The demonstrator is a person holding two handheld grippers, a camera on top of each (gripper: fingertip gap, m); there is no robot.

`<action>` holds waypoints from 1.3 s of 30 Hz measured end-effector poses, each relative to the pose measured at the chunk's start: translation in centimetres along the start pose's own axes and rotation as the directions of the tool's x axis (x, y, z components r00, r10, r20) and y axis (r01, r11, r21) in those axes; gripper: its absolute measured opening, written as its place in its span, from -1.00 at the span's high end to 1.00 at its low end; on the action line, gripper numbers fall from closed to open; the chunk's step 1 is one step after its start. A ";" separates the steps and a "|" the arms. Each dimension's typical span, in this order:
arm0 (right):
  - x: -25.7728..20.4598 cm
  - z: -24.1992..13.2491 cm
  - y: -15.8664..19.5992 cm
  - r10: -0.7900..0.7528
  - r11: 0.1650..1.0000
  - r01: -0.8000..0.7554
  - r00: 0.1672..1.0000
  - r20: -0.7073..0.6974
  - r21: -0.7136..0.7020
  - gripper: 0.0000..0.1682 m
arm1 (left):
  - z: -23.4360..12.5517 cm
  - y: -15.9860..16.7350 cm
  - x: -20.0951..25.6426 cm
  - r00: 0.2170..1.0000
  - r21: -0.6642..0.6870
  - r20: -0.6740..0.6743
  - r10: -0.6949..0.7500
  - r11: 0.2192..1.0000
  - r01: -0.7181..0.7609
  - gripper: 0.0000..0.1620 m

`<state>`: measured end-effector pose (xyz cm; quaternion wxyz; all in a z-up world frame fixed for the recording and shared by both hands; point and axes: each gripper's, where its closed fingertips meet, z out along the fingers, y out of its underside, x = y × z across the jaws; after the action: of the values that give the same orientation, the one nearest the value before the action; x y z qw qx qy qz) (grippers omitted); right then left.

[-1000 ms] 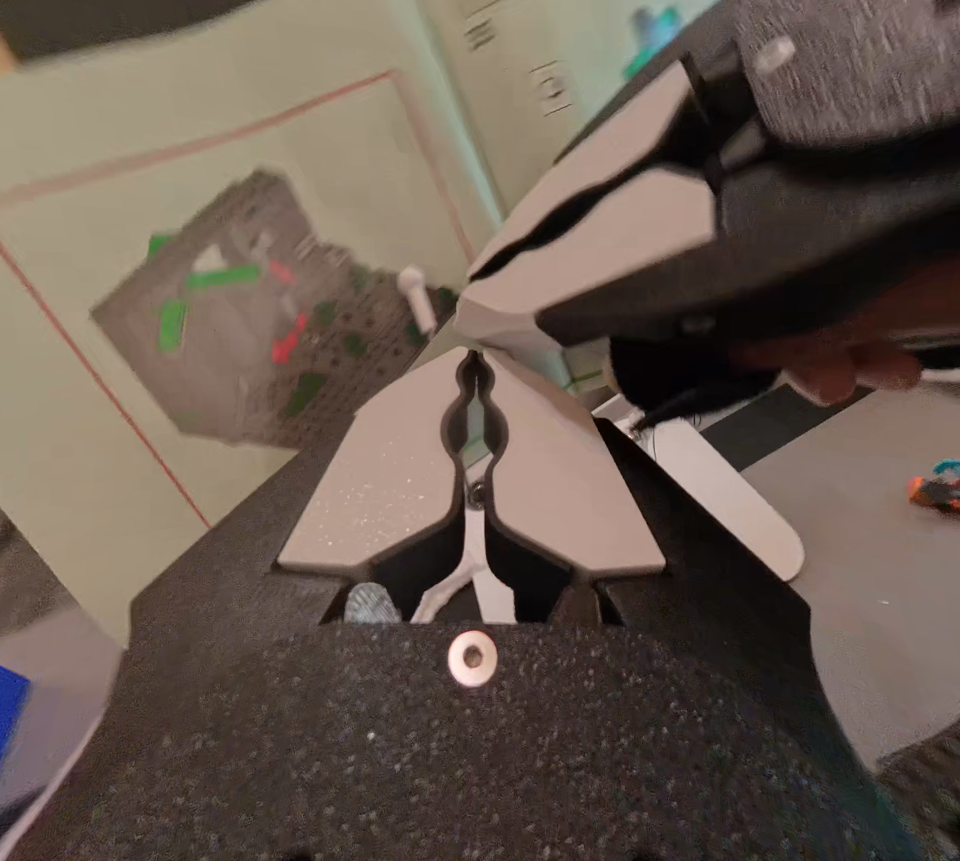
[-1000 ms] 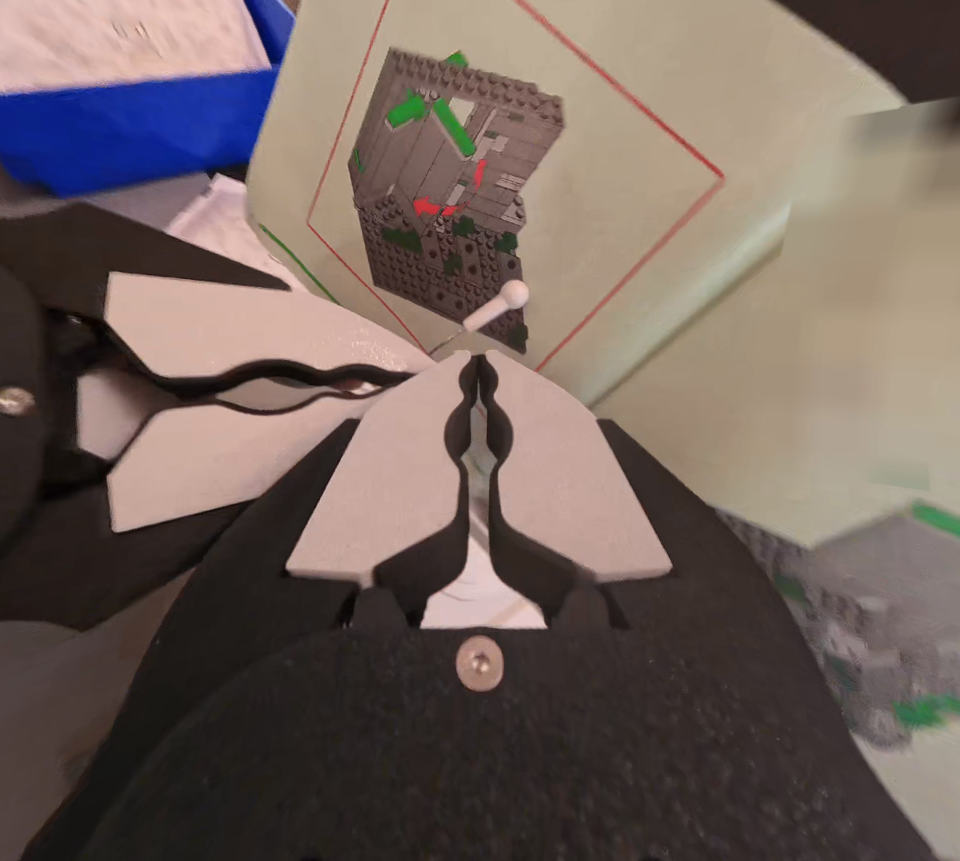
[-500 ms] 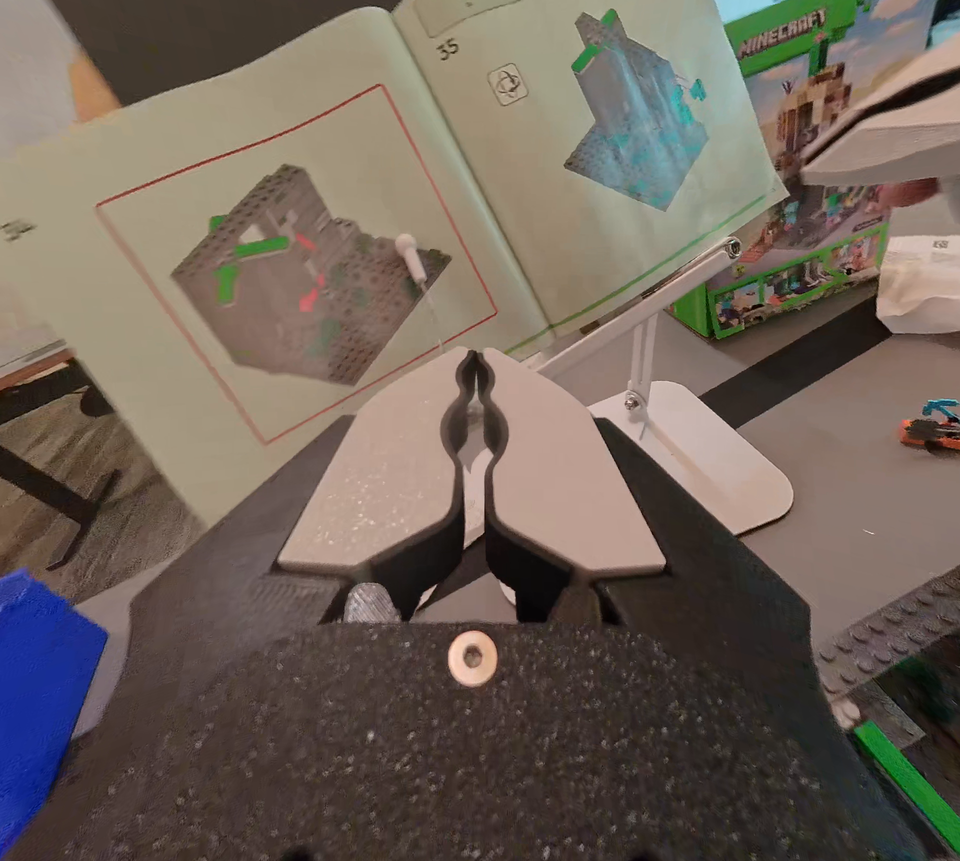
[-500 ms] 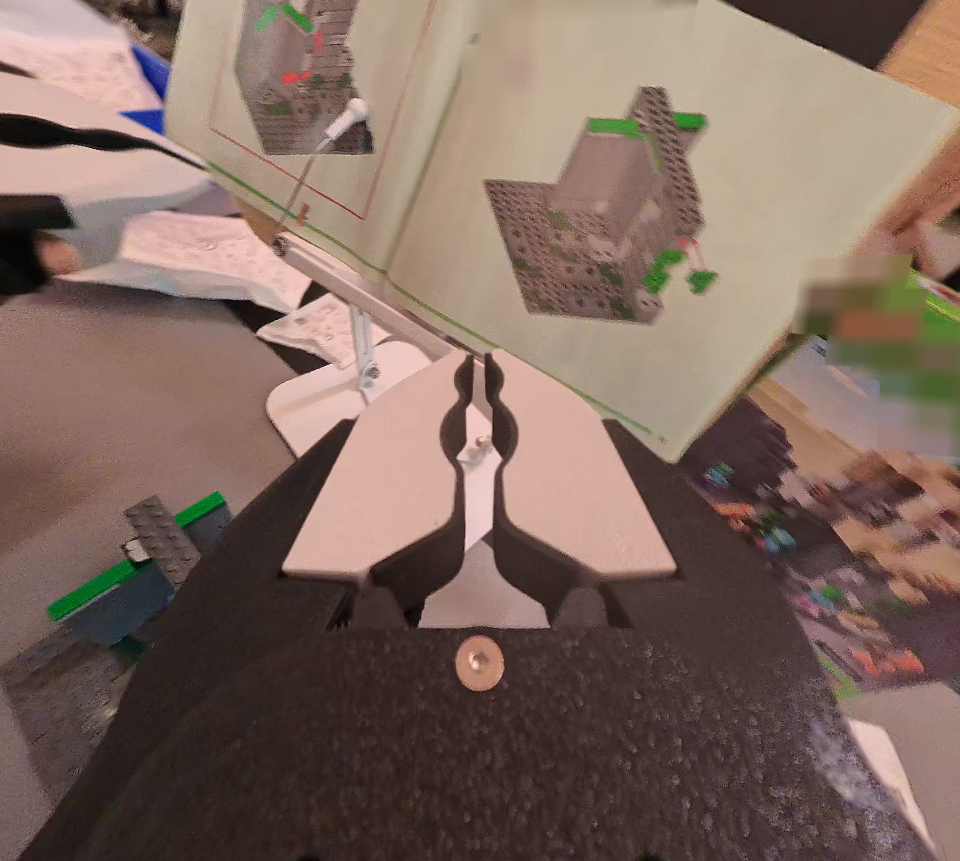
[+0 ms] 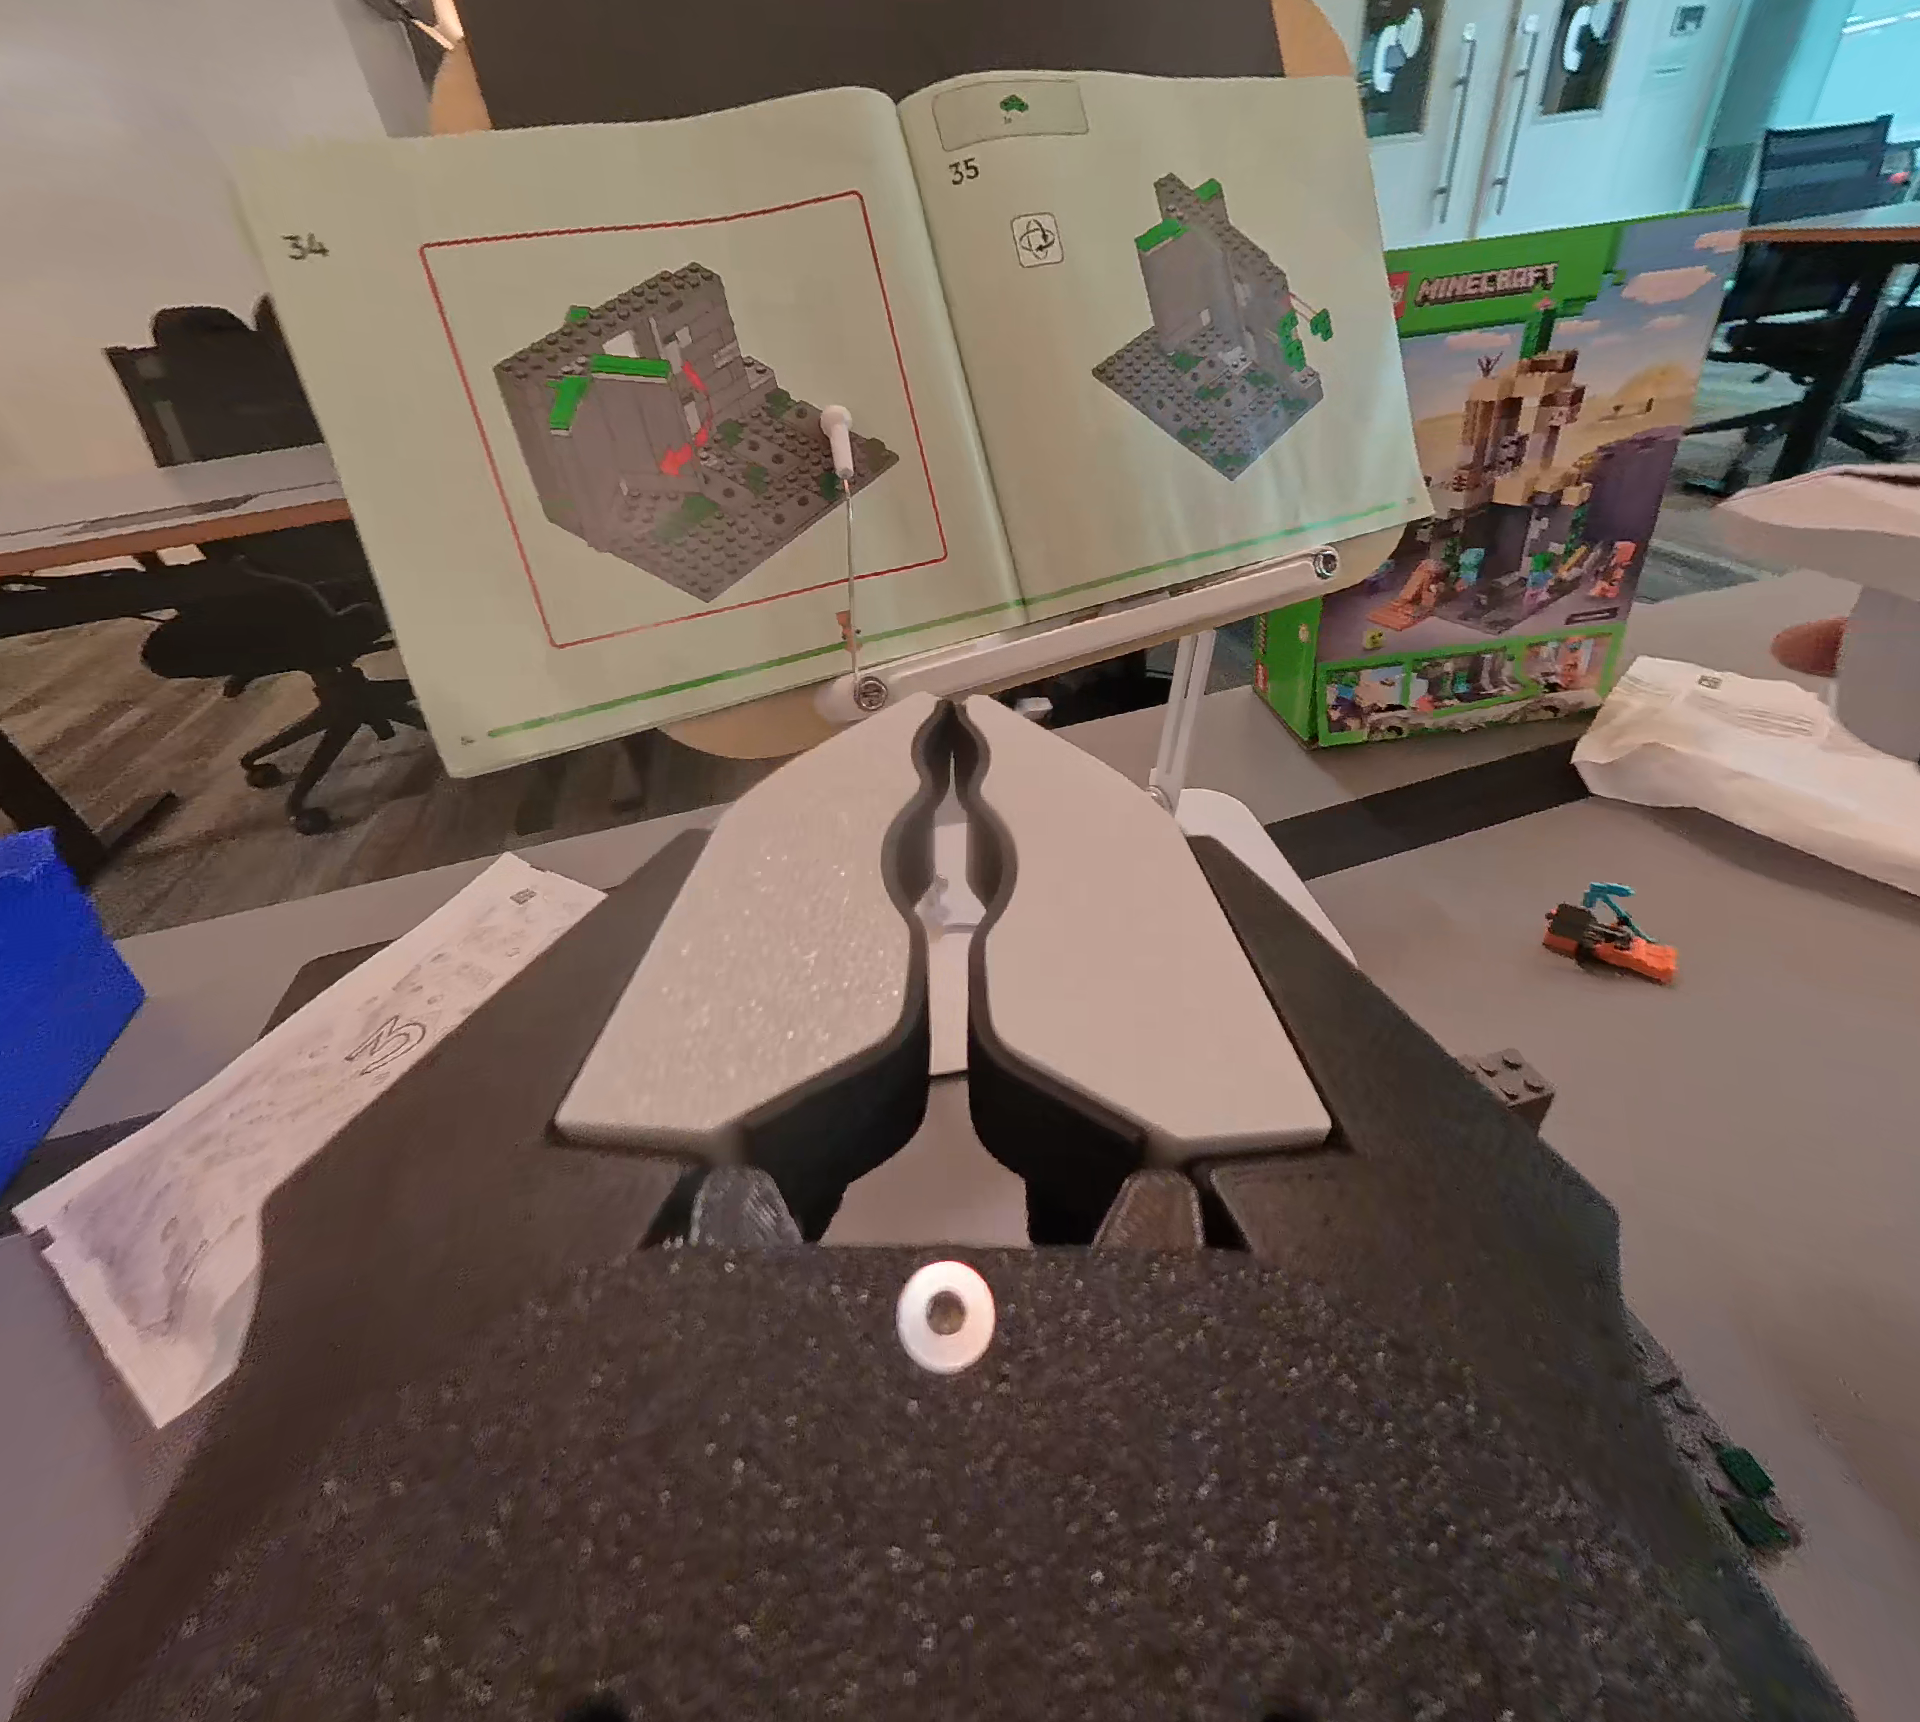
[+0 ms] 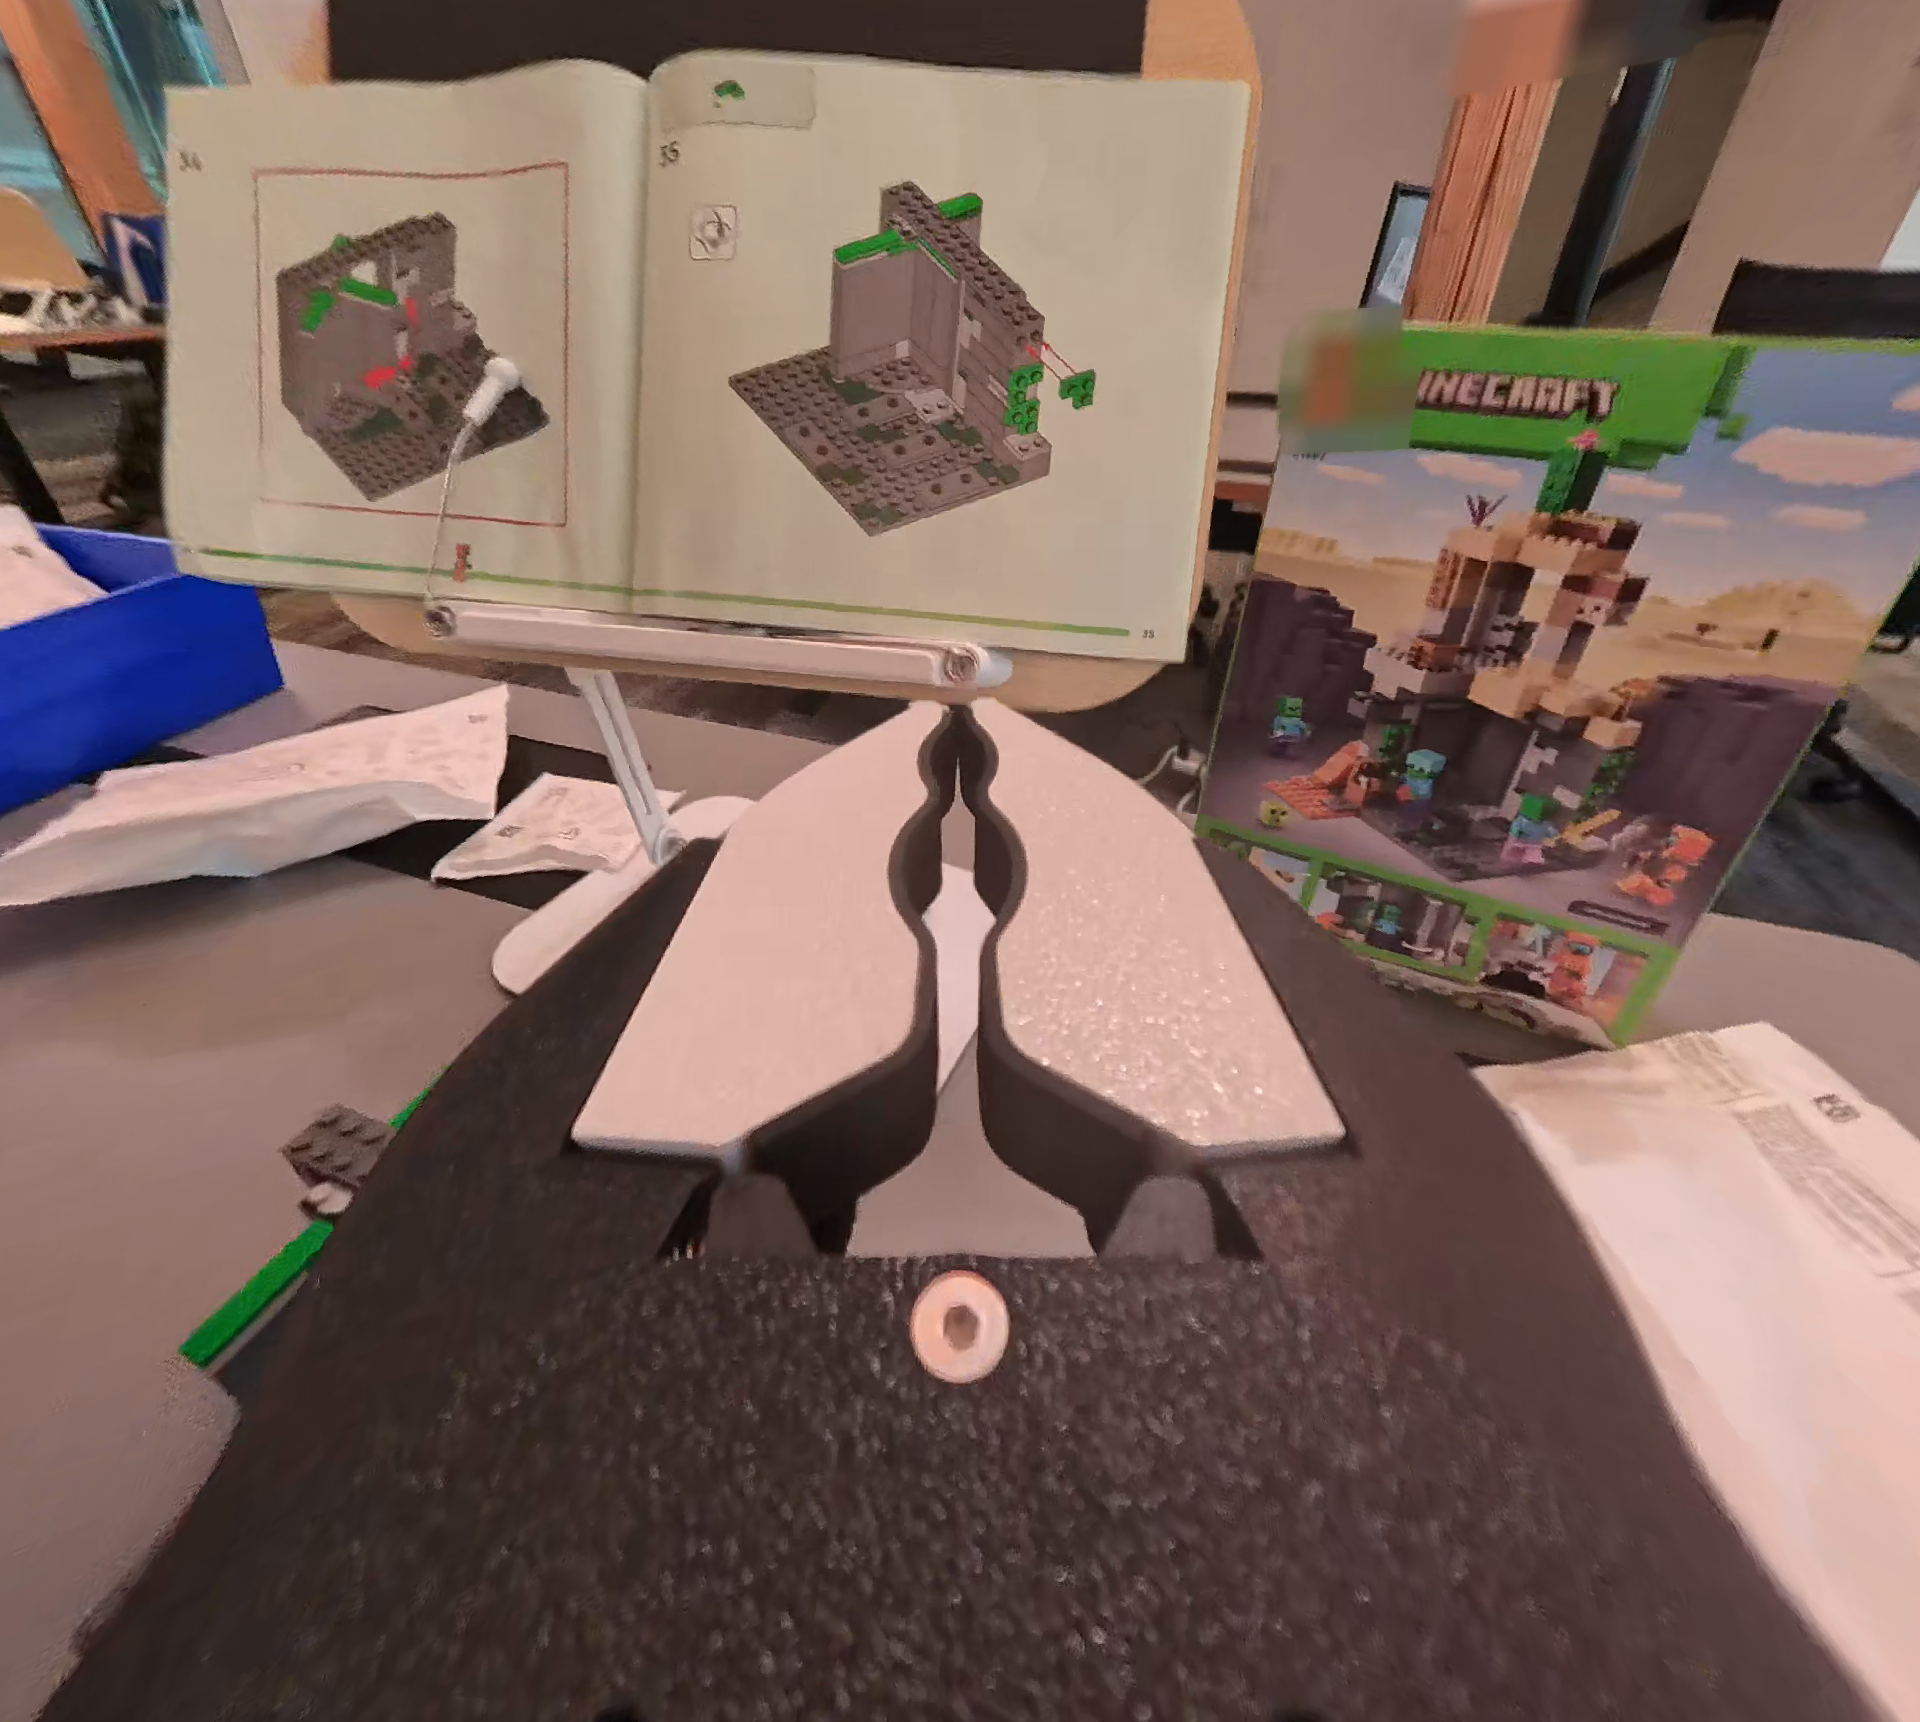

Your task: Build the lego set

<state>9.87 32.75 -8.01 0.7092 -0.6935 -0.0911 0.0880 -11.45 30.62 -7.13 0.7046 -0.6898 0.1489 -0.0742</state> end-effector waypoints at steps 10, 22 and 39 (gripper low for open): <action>-2.1 -1.4 -1.8 -0.022 1.000 0.022 0.996 0.083 0.001 1.00 | 0.8 0.2 1.4 0.999 0.000 0.005 -0.033 0.999 0.033 1.00; -3.5 -0.7 -0.2 -0.079 0.996 0.081 0.993 0.085 -0.027 1.00 | -0.6 -1.5 -2.1 0.997 0.024 0.015 -0.069 0.997 0.069 1.00; -6.9 12.3 -10.8 -0.087 0.995 0.086 0.996 0.029 0.050 1.00 | -0.9 -1.0 -4.5 0.994 0.014 0.057 -0.091 0.996 0.090 1.00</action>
<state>0.11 42.69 3.03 0.7274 -0.6701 -0.1300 0.0703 -15.92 31.09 -5.68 0.7083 -0.6938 0.0966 -0.0868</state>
